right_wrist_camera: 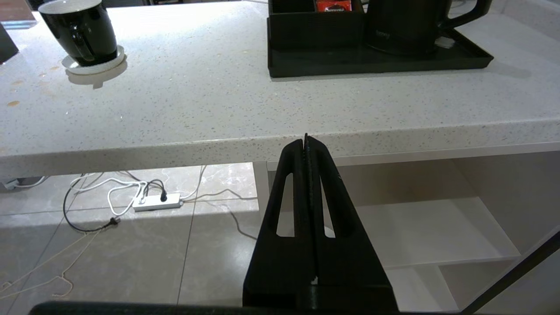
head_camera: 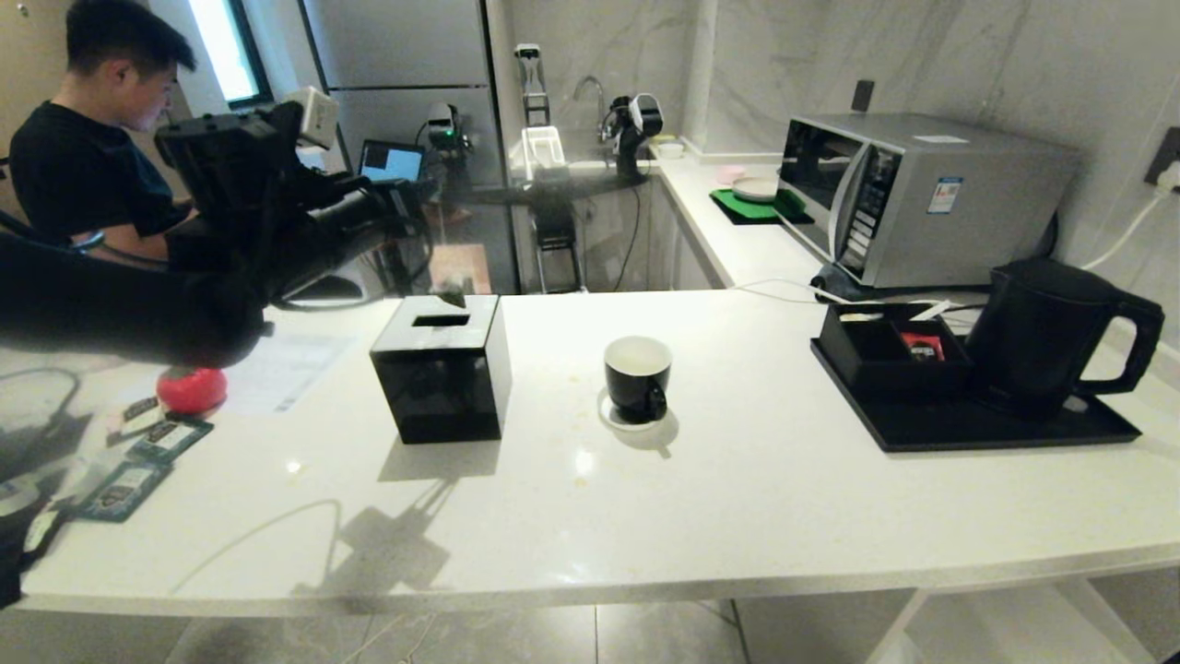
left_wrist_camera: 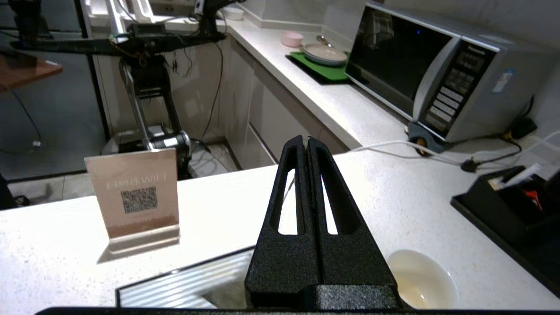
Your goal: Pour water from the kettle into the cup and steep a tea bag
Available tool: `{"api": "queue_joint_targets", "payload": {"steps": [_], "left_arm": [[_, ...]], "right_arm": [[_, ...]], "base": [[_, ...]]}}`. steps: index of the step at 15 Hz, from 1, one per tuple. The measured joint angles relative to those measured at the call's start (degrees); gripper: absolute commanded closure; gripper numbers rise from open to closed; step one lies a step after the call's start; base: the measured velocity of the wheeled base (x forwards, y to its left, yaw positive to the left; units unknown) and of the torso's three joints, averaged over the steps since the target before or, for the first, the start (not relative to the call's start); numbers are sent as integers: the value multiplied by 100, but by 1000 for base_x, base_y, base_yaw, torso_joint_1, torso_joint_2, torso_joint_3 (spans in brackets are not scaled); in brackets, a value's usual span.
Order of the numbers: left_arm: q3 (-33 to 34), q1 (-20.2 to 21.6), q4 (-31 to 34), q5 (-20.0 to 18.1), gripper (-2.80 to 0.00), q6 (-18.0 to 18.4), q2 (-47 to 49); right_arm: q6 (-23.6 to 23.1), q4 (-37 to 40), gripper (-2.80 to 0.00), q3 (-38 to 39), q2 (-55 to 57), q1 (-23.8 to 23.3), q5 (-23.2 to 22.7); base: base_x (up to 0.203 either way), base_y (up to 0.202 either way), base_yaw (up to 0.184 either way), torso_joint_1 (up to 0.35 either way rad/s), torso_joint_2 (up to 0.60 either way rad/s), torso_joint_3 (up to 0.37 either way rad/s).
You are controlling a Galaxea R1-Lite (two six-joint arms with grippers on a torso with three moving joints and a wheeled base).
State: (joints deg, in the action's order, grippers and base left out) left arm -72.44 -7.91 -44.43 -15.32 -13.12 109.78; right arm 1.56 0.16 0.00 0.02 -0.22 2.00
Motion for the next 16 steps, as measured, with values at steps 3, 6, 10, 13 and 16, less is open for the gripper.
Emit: {"api": "queue_joint_targets", "payload": {"steps": [3, 6, 10, 13, 16], "left_arm": [[251, 129, 1, -6, 0, 2, -103], [533, 285, -42, -6, 0, 3, -170], [842, 376, -46, 0, 0, 11, -224], [910, 453, -51, 2, 0, 17, -217], [883, 533, -96, 9, 0, 17, -169]], "right_arm": [[1, 2, 0, 0, 0, 0, 2], [1, 1, 0, 0, 0, 0, 1], [1, 2, 0, 0, 0, 0, 1], [1, 2, 0, 0, 0, 0, 0], [1, 2, 0, 0, 0, 0, 1]], "base": [[0, 0, 0, 0, 0, 0], [0, 0, 0, 0, 0, 0], [0, 0, 0, 0, 0, 0], [0, 0, 0, 0, 0, 0], [0, 0, 0, 0, 0, 0]]}}
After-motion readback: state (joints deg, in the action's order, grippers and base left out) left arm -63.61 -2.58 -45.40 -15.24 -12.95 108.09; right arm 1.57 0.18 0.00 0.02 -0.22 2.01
